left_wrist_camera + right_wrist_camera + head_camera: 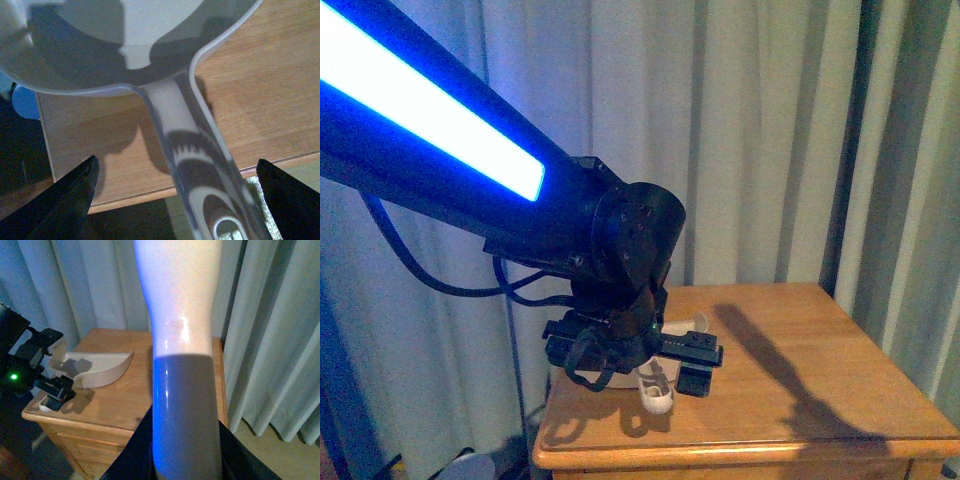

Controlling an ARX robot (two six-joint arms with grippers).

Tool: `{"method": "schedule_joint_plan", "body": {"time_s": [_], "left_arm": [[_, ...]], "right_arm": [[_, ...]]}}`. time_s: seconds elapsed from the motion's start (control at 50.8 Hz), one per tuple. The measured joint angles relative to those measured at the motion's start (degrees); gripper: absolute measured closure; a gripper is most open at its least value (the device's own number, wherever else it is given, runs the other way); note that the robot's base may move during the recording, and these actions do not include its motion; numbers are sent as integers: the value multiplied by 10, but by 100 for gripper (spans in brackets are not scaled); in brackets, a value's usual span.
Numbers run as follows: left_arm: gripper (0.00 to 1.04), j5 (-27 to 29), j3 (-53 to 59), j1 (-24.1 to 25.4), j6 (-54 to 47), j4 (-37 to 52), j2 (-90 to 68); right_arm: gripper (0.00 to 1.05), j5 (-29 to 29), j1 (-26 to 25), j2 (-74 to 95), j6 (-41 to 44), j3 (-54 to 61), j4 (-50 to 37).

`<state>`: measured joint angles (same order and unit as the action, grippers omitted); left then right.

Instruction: Clean up trash

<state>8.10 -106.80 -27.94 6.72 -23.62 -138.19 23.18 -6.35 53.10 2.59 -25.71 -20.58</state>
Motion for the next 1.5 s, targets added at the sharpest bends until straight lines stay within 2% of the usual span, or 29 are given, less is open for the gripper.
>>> {"method": "schedule_joint_plan", "body": {"time_s": [1.005,1.083,1.221,1.458,1.497], "left_arm": [[9,5,-44,-5,2,0,-69],[22,6,-45,-3,2,0,-71],[40,7,-46,-3,-2,0,-73],[80,8,-52,0,-18,1,-73],[81,9,-52,1,-20,2,-73]], "right_arm": [[86,0,0,0,0,0,0],[86,0,0,0,0,0,0],[86,0,0,0,0,0,0],[86,0,0,0,0,0,0],[86,0,0,0,0,0,0]]}}
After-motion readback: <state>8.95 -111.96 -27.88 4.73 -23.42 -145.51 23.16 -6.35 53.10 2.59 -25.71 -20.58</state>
